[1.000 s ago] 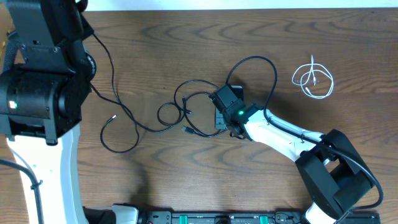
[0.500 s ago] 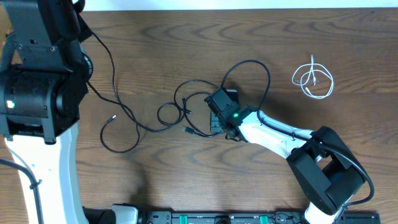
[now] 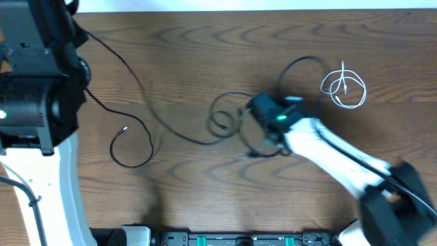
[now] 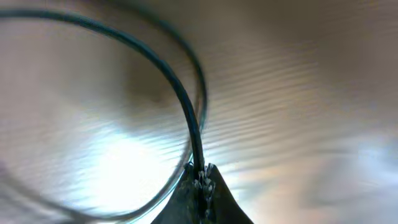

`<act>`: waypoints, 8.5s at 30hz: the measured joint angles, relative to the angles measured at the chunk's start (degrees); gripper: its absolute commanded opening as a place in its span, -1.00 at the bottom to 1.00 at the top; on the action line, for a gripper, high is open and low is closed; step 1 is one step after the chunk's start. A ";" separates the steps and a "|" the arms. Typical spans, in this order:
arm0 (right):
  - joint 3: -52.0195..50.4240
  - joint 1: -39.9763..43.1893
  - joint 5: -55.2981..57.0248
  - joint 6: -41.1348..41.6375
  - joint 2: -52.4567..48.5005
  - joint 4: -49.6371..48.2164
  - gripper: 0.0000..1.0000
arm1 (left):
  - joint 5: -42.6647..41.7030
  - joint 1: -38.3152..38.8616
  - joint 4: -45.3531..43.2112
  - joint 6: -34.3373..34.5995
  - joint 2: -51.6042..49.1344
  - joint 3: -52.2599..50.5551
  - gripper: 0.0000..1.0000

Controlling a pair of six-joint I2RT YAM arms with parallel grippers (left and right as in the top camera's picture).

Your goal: Untangle cables

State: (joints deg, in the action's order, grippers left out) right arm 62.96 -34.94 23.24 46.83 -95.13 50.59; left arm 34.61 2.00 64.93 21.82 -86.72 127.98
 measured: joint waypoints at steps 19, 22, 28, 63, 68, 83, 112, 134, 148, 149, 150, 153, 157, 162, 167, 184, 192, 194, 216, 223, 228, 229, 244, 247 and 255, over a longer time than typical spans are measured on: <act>0.81 5.25 1.27 0.22 11.47 1.95 0.71 | -0.07 -13.49 7.50 14.32 -0.02 0.00 -0.85; 0.81 5.25 -0.37 0.24 11.23 1.11 0.82 | -1.70 -13.49 7.39 15.17 -0.04 0.00 -0.83; 0.81 5.25 -5.27 0.26 11.19 -0.57 0.93 | -9.97 -13.49 7.15 14.23 -1.42 0.02 -0.66; 0.81 3.98 -16.22 -5.01 11.15 -4.85 0.99 | -53.70 -3.65 22.25 -12.35 -20.02 -16.57 0.69; 0.81 7.74 -18.05 -5.01 11.15 -4.76 0.98 | -54.10 2.21 13.40 -15.10 -20.04 -29.11 0.69; 0.81 16.74 -28.87 -6.97 11.15 -2.45 0.98 | -53.62 19.17 -12.07 -3.32 -20.13 -48.02 0.45; 0.81 16.72 -29.70 -7.39 11.15 -0.92 0.99 | -40.63 31.43 -24.48 27.91 -28.76 -51.52 -0.08; 0.81 16.72 -29.70 -7.48 11.15 -0.70 0.99 | -32.74 22.77 -13.27 7.54 -24.70 -44.30 -0.85; 0.81 16.72 -29.70 -7.48 11.15 -0.72 0.98 | -27.23 -4.17 -23.10 4.02 4.04 -35.65 -0.77; 0.81 16.72 -29.70 -7.48 11.15 -0.72 0.99 | -27.08 -5.92 -23.58 3.85 4.13 -35.65 -0.71; 0.81 16.72 -29.70 -7.48 11.15 -0.72 0.98 | -26.86 -7.50 -23.63 3.85 3.98 -35.65 -0.46; 0.81 16.74 -29.70 -7.48 11.15 -0.52 0.98 | -25.77 -12.57 -21.86 3.72 2.03 -35.65 0.96; 0.81 16.72 -29.70 -7.50 11.15 -0.20 0.99 | -24.00 -18.84 -17.22 3.63 -3.23 -35.65 0.97; 0.81 16.72 -29.70 -7.48 11.15 -0.26 0.99 | -23.52 -23.32 -10.40 3.65 -10.43 -35.76 0.98; 0.81 16.74 -29.70 -7.48 11.15 -0.35 0.99 | -27.52 -23.54 -6.69 3.67 -12.76 -35.76 0.98; 0.81 16.74 -29.70 -7.48 11.15 -1.22 0.99 | -34.47 -22.29 1.68 15.74 -15.21 -48.54 0.98; 0.81 16.72 -29.70 -7.50 11.15 -1.05 0.99 | -35.56 -21.22 -10.38 17.64 -15.30 -57.33 0.98; 0.81 16.72 -29.70 -7.50 11.15 -0.92 0.99 | -35.67 -21.22 -12.44 17.88 -15.30 -58.64 0.97; 0.81 16.74 -29.70 -7.50 11.15 -0.76 0.99 | -35.80 -21.22 -28.94 16.65 -15.32 -64.96 -0.85; 0.81 16.72 -29.70 -7.48 11.15 -0.59 0.99 | -35.95 -21.79 -32.63 7.34 -15.45 -63.49 -0.85; 0.81 16.72 -29.70 -7.50 11.15 -0.37 0.99 | -36.02 -23.91 -27.23 3.43 -16.35 -49.75 -0.85; 0.81 16.72 -29.70 -7.50 11.15 -0.35 0.99 | -35.93 -24.15 -26.08 2.10 -16.41 -45.27 -0.85; 0.81 16.72 -29.70 -7.52 11.15 0.39 0.99 | -26.14 -24.30 -22.05 -5.44 -17.29 -12.35 0.92; 0.81 16.72 -29.73 -7.54 11.15 0.70 0.99 | -25.20 -24.28 -17.05 -5.49 -23.08 -12.41 0.93; 0.81 16.72 -29.73 -7.63 11.15 1.49 0.99 | -25.90 -24.28 -9.25 -2.25 -36.74 -15.13 0.93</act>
State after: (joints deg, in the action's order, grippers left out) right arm 63.77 -18.22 -6.48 39.20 -83.99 52.07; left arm 8.71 -22.28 55.68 19.57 -123.46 112.86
